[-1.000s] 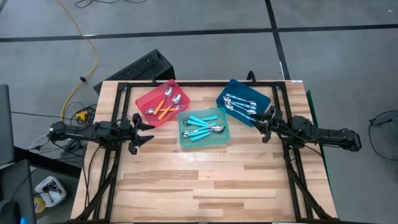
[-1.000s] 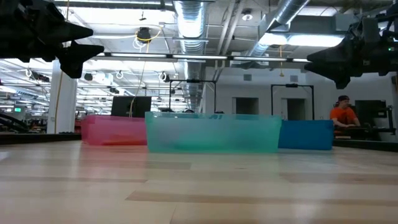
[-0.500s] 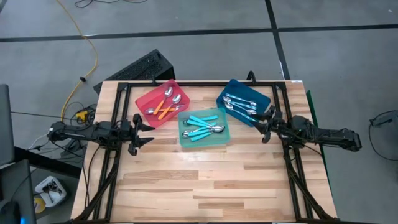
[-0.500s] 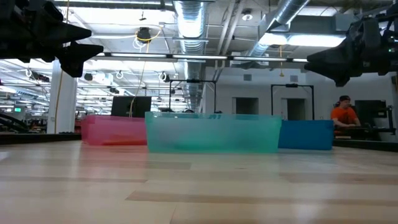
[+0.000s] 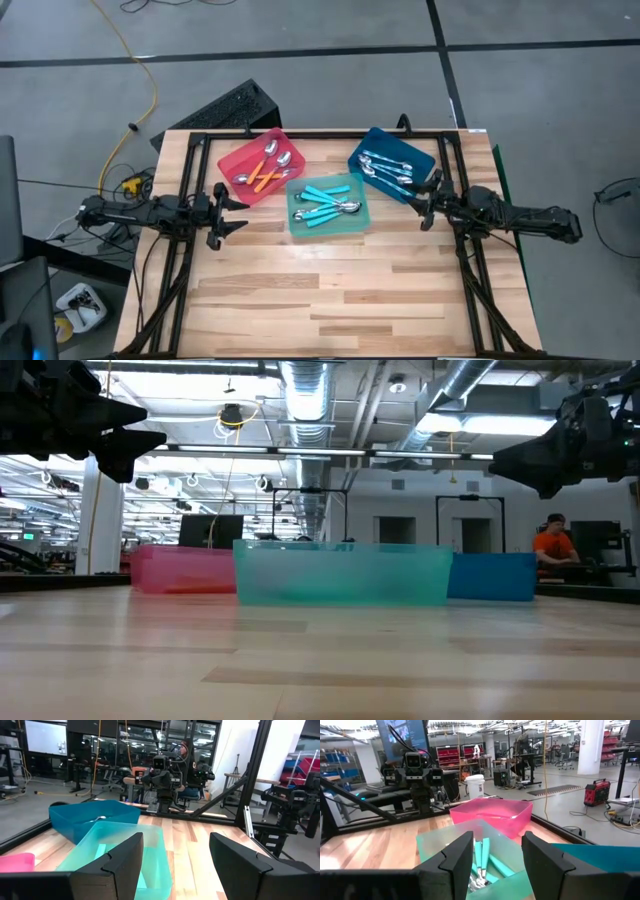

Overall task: Sort silverware by color (type)
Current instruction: Return to Home Position

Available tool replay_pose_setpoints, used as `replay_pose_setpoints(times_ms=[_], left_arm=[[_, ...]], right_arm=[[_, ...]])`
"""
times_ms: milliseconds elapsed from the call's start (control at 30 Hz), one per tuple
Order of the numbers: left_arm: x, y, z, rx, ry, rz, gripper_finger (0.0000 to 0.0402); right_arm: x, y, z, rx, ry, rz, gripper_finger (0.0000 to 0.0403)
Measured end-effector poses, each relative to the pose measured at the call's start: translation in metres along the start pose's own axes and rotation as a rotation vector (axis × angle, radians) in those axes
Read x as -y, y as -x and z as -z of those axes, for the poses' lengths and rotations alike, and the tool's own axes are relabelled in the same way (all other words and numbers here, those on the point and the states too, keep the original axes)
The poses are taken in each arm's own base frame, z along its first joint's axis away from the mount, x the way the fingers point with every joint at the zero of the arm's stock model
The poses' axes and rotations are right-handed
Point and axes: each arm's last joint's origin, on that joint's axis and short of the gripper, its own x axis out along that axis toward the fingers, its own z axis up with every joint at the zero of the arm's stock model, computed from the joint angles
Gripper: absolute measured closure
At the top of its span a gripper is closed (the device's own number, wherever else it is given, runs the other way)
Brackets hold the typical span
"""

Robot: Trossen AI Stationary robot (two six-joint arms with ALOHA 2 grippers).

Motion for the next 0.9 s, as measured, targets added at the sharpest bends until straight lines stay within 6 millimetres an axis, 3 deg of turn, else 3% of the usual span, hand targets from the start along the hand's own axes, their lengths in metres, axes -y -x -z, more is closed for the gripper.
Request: replay_pose_setpoints(times_ms=[900], left_arm=[[0.0,-0.0001,0.0004,-0.001,0.01,0.0,0.0187]], right_arm=[[0.0,0.0,0.0001,0.0,0.0,0.001,0.0214]])
